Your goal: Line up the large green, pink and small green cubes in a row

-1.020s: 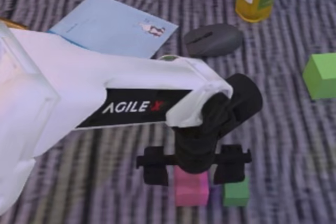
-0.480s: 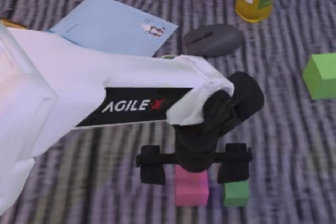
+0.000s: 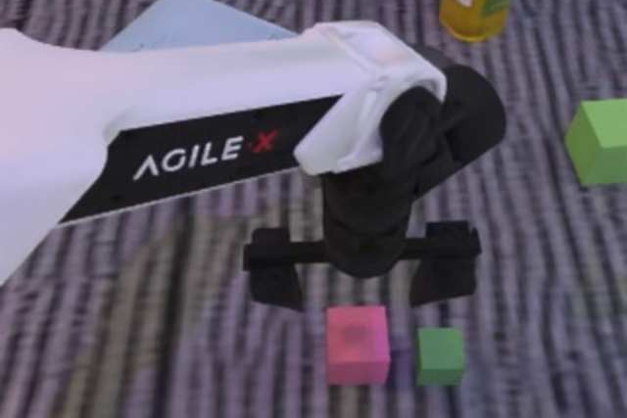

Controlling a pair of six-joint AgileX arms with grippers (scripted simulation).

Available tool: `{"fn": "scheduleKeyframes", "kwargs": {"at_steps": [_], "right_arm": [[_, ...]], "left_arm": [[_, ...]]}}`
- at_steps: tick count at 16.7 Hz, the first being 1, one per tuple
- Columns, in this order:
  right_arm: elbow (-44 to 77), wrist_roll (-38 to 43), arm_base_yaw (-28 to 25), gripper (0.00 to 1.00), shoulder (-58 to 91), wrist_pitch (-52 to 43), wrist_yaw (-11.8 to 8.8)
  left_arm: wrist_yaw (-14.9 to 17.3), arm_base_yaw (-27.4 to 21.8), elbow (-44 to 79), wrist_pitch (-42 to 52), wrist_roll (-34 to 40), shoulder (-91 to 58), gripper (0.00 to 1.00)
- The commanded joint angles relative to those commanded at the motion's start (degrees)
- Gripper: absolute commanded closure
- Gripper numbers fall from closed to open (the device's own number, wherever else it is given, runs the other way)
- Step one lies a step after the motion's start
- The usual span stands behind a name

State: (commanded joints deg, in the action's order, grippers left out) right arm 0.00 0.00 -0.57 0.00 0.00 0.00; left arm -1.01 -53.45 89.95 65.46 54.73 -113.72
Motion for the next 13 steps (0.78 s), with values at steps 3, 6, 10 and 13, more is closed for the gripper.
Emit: {"fn": "scheduleKeyframes", "kwargs": {"at_steps": [3,6,10,13], "right_arm": [[0.01,-0.01,0.0,0.0,0.01,-0.01,0.0],[1.71,-0.06,-0.13,0.0,1.72,-1.27,-0.11],[12.19,-0.38,-0.36,0.0,12.25,-8.41,-0.27],[25.61,-0.8,-0.36,0.0,26.29,-16.85,-0.17]], "left_arm": [[0.0,-0.3,-0.12,-0.13,-0.01,-0.2,0.0],[-0.1,0.57,-1.56,-1.09,-0.31,1.28,0.0],[-0.49,5.9,-9.92,-6.7,-2.15,10.68,0.0],[-0.71,12.32,-19.92,-13.32,-4.91,23.27,0.0]]}}
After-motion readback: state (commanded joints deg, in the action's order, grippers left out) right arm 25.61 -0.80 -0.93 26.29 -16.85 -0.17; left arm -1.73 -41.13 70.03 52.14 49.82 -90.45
